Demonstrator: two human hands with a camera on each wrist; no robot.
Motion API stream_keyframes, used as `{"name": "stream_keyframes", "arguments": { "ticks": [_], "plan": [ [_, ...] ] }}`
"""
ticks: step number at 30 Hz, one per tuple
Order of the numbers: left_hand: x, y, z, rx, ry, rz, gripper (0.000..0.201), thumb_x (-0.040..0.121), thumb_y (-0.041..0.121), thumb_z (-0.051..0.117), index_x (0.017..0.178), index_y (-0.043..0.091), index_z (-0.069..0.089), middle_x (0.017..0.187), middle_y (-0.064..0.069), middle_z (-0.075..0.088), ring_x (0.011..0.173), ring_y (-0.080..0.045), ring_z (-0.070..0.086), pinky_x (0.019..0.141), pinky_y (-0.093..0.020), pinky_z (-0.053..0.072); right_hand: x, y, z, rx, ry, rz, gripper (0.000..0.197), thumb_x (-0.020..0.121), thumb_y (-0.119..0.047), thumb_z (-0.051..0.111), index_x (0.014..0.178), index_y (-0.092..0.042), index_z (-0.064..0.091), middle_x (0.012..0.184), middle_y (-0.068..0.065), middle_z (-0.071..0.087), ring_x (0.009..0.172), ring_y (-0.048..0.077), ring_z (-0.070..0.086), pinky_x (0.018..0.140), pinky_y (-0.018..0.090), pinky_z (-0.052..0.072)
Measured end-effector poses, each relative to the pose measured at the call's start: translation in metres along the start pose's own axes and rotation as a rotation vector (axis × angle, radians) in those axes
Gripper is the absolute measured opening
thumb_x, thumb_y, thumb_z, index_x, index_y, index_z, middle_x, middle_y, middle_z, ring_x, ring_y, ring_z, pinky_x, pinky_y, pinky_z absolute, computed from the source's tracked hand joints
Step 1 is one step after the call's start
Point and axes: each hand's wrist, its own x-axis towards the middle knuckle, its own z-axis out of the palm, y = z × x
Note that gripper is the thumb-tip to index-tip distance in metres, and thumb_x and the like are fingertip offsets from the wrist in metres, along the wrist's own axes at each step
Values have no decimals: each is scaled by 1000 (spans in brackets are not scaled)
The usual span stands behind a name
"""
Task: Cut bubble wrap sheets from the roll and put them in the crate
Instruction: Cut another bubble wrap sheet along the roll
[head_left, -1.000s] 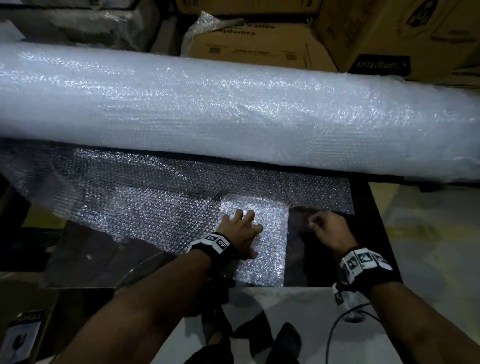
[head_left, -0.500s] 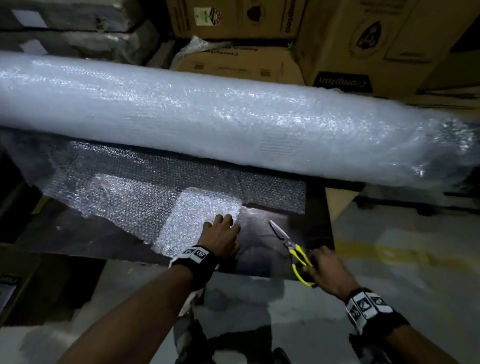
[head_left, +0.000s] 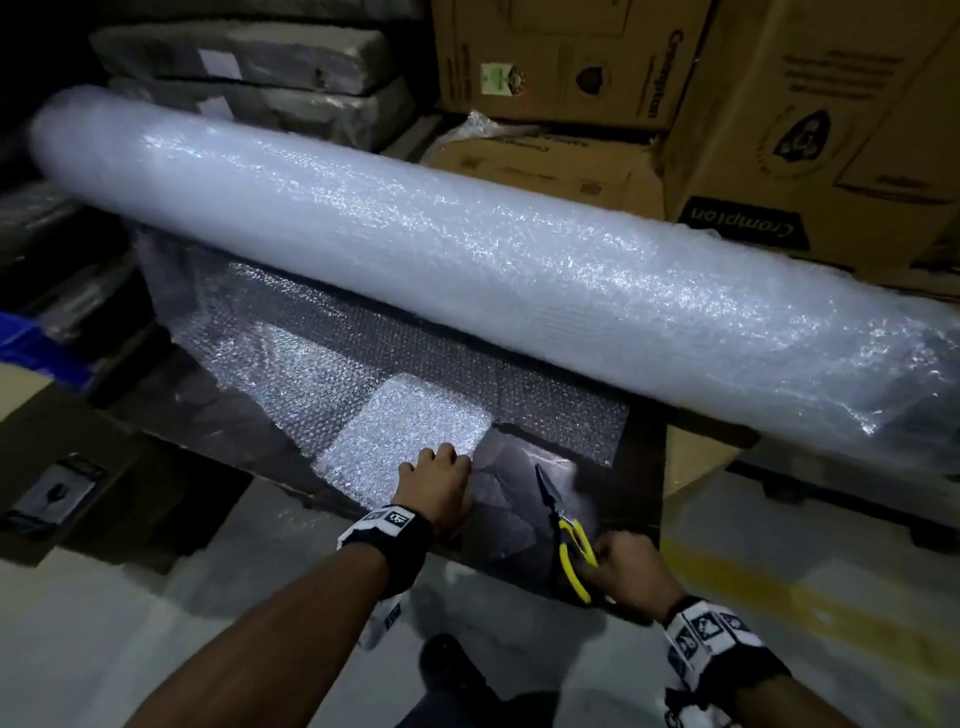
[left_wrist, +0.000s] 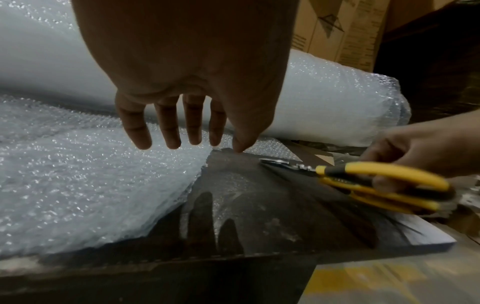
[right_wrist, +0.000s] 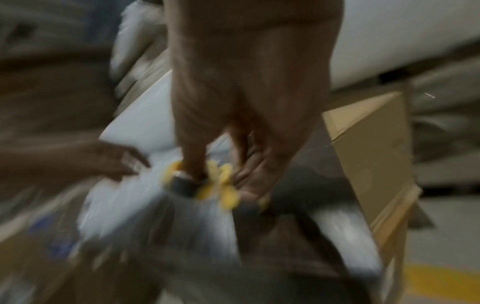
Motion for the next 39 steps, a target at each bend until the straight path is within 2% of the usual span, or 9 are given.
{"name": "stream_keyframes", "arguments": {
  "ticks": [3,7,13,17,20,24,28,33,39],
  "plan": [
    [20,1,6,-46,13,-15,39,97,36,50,128,13,50,132,-10,44,122,-34,41,90,-45,43,19,-2,-22,562,-206,-37,30,90,-24,71,70,-4,62,63,14,56,50,9,52,53,27,41],
    [53,5,15,-101,52,-38,36,96,27,52,127,9,50,133,-13,43,120,-34,40,95,-41,43,36,-18,-48,1035,-325,21,11,87,-4,70,85,7,69,81,26,67,66,24,68,65,30,59],
    [92,8,22,-184,48,-117,38,94,17,54,130,6,47,133,-15,45,121,-36,41,97,-44,45,62,-29,-74,1179,-383,65,58,63,-19,90,103,15,64,80,23,67,59,23,66,51,29,55],
    [105,11,24,-147,36,-179,39,95,20,50,131,8,47,131,-15,48,116,-37,46,87,-43,50,72,-35,-78,1206,-458,79,96,38,-41,102,108,12,64,81,22,66,59,26,64,47,32,52],
    [112,14,23,-124,40,-211,39,94,21,54,131,9,51,131,-14,49,113,-37,50,79,-41,51,86,-37,-85,1281,-532,109,84,46,-52,96,109,-4,70,84,14,65,65,23,63,55,34,52],
    [116,17,21,-113,-10,-233,36,90,31,63,121,13,62,116,-13,56,99,-37,58,63,-42,54,106,-31,-93,1119,-612,99,71,59,-61,84,97,-5,65,79,12,60,62,20,58,58,31,49],
    [121,20,13,-54,18,-218,31,102,27,45,128,12,50,128,-12,48,114,-36,50,68,-41,46,119,-17,-99,1011,-706,34,78,46,-67,89,98,-14,66,82,8,60,68,19,56,60,30,47],
    [125,32,6,91,-25,-263,30,102,22,41,127,9,52,127,-12,55,117,-33,51,86,-42,48,130,-5,-109,913,-734,17,61,62,-69,79,96,-20,64,85,10,57,73,20,56,64,33,47],
    [128,34,5,51,-17,-337,32,104,28,38,130,12,49,129,-10,56,121,-32,51,92,-40,44,143,0,-112,824,-844,-16,46,82,-64,70,80,-18,61,75,7,54,63,19,51,61,32,43]
  ]
}}
